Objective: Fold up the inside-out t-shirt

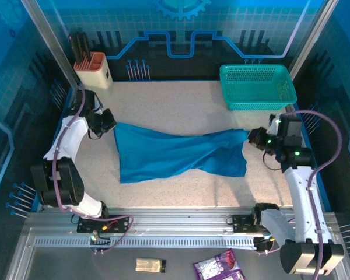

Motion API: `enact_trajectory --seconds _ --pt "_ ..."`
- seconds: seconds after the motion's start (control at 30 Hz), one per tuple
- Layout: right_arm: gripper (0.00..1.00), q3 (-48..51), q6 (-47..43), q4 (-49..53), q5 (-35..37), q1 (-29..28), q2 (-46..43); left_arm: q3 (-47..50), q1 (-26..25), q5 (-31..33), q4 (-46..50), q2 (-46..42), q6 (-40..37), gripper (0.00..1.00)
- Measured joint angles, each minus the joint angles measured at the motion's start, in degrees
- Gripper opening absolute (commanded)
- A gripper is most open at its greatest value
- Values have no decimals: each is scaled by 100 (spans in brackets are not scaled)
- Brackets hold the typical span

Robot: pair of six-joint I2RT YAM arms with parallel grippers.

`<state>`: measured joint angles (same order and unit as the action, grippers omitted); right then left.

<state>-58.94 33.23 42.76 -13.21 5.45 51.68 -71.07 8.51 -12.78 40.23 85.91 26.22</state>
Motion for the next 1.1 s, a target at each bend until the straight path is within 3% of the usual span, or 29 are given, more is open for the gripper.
enact_trajectory --seconds 0.2,0.37,0.57,0.73,0.83,1.1 --pt "0 -1604 -411 490 234 350 136 -540 7 -236 190 -575 83 0" --pt "0 -2389 -575 608 319 476 223 -1147 17 -533 321 -828 83 0" --pt "0 -2459 -638 721 319 485 229 -1283 17 -881 562 -901 83 1" --pt "0 -1923 -680 726 365 487 166 -951 -76 -1051 599 -859 81 3" --pt "0 -1419 -728 660 420 529 168 -719 -282 -1121 592 -442 59 3" --pt "0 -313 -859 210 472 962 715 -1080 -789 -920 358 1926 -131 5"
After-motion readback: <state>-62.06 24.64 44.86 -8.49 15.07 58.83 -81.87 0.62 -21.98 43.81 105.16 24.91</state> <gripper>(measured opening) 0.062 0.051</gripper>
